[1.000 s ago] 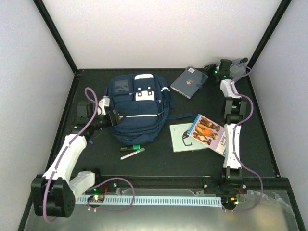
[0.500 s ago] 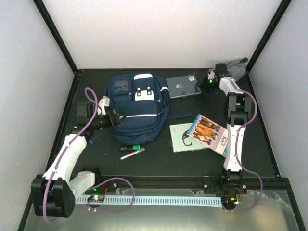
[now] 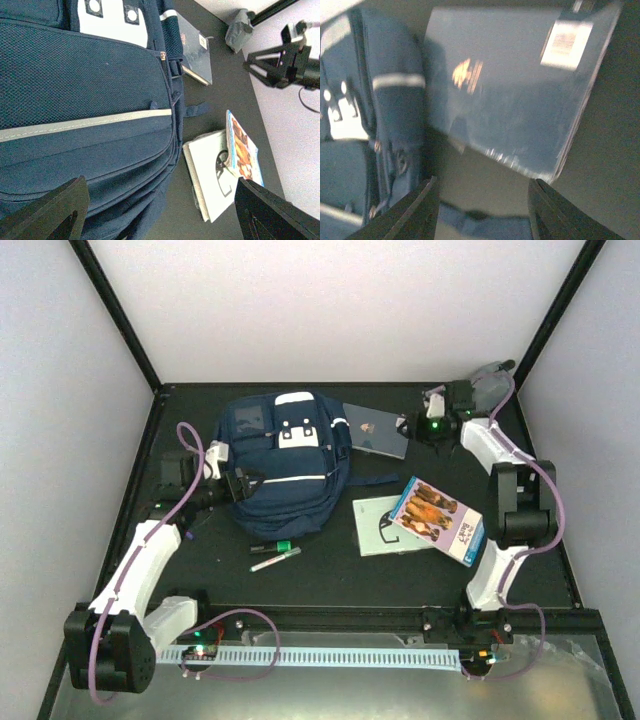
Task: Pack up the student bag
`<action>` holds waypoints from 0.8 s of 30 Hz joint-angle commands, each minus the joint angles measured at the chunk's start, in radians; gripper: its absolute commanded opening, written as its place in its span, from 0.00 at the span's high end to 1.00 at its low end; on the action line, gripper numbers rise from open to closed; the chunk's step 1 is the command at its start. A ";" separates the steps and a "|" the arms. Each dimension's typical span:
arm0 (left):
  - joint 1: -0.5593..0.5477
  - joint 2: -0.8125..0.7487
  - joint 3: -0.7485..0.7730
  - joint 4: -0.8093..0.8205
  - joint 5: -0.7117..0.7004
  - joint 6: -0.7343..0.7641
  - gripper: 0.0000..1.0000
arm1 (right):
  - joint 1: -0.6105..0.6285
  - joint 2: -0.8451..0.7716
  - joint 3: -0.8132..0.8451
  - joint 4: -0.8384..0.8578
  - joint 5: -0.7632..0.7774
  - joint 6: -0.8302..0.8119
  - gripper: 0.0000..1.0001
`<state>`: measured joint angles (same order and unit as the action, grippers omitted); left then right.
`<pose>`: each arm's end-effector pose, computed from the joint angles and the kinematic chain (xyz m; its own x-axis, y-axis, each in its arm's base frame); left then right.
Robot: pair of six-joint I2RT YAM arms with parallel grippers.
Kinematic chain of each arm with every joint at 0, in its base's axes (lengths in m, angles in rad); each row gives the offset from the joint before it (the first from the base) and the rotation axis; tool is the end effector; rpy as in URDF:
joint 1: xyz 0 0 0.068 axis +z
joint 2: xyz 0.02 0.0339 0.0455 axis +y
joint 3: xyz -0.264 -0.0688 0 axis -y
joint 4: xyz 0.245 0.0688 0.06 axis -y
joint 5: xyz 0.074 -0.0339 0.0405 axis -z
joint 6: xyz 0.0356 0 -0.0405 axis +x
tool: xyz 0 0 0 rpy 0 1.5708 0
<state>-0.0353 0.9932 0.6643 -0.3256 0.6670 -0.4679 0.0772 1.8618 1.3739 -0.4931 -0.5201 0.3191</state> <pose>0.2071 -0.0294 0.2502 -0.7767 -0.3271 -0.5382 0.1881 0.6950 -0.6939 0.3961 0.0484 0.2174 -0.8942 0.2039 -0.3985 -0.0653 0.8214 0.5666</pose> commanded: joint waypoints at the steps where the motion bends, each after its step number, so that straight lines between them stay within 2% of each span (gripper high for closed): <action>1: -0.008 -0.002 0.007 0.030 0.018 -0.004 0.17 | -0.024 0.100 0.134 0.083 0.138 -0.044 0.47; 8: -0.008 -0.004 0.007 0.024 0.016 -0.002 0.17 | -0.020 0.417 0.610 -0.026 0.278 -0.121 0.43; 14: -0.011 0.002 0.007 0.024 0.015 -0.001 0.18 | -0.029 0.696 1.010 -0.164 0.176 -0.113 0.42; 17: -0.012 0.005 0.015 0.020 0.017 -0.002 0.17 | -0.034 0.737 1.056 -0.160 0.113 -0.081 0.36; 24: -0.012 0.012 0.013 0.017 0.012 -0.006 0.17 | -0.033 0.740 0.984 -0.303 0.008 -0.121 0.35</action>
<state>-0.0410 0.9951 0.6643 -0.3206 0.6670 -0.4683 0.0479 2.6102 2.3821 -0.6781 -0.4244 0.2226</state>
